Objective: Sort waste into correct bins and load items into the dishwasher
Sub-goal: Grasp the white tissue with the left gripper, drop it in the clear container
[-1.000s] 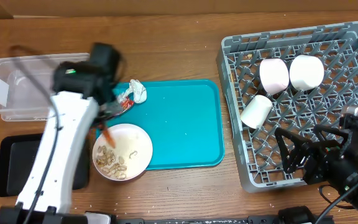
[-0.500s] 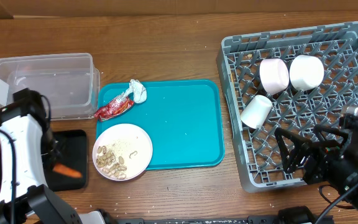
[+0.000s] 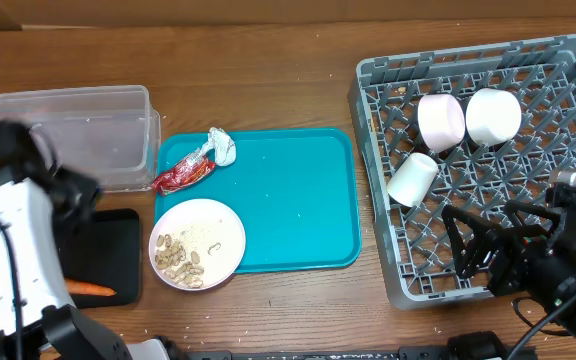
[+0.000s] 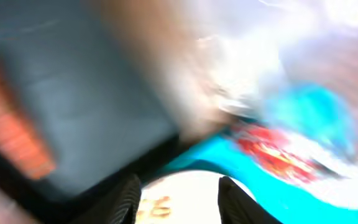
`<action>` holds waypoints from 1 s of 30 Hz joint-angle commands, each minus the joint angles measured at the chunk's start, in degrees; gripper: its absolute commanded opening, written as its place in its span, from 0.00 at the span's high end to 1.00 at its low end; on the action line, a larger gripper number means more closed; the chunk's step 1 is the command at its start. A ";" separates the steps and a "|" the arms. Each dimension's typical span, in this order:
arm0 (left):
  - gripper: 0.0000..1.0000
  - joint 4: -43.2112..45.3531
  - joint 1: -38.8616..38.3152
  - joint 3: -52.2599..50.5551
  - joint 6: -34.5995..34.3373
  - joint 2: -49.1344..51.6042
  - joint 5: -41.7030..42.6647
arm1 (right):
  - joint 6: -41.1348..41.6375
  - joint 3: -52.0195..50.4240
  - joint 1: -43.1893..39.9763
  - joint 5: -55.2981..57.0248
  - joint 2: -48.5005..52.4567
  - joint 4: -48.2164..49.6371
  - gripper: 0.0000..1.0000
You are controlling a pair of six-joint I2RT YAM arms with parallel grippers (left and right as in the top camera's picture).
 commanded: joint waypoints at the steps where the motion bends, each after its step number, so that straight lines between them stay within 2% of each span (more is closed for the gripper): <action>1: 0.45 3.56 -12.22 1.29 13.42 0.09 5.60 | 0.00 0.04 0.13 0.11 0.07 0.26 0.00; 2: 0.35 6.14 -18.29 1.29 15.96 0.85 2.45 | 0.00 0.04 0.13 0.11 0.07 0.26 0.00; 4: 0.23 9.92 -26.08 1.29 18.12 2.49 -3.65 | -0.02 0.04 0.13 0.11 0.07 0.26 0.00; 7: 0.13 16.24 -35.32 1.29 18.91 6.54 -13.90 | -0.02 0.04 0.13 0.11 0.07 0.26 0.00; 10: 0.13 21.29 -40.57 1.31 18.78 11.67 -24.04 | -0.02 0.04 0.13 0.11 0.07 0.26 0.00; 12: 0.12 23.65 -41.31 1.31 17.70 14.75 -26.82 | 0.00 0.04 0.13 0.11 0.07 0.26 0.00; 16: 0.13 27.02 -40.13 1.33 13.90 20.20 -25.59 | 0.00 0.04 0.13 0.11 0.07 0.26 0.00; 20: 0.15 31.52 -38.60 1.33 14.56 24.11 -19.26 | -0.02 0.04 0.13 0.11 0.07 0.26 0.00; 22: 0.25 33.05 -38.29 1.33 15.91 25.05 -15.74 | 0.00 0.04 0.13 0.11 0.07 0.26 0.00; 24: 0.46 33.40 -38.27 1.36 16.13 25.20 -13.27 | 0.00 0.04 0.13 0.11 0.07 0.26 0.00; 26: 0.73 33.14 -38.47 1.66 16.17 25.00 -12.09 | -0.02 0.04 0.13 0.11 0.07 0.26 0.00; 28: 0.96 31.50 -38.51 3.02 16.17 24.35 -10.27 | 0.00 0.04 0.13 0.11 0.07 0.26 0.00; 30: 0.96 28.59 -38.51 5.57 16.13 22.99 -7.76 | -0.02 0.04 0.13 0.11 0.07 0.26 0.00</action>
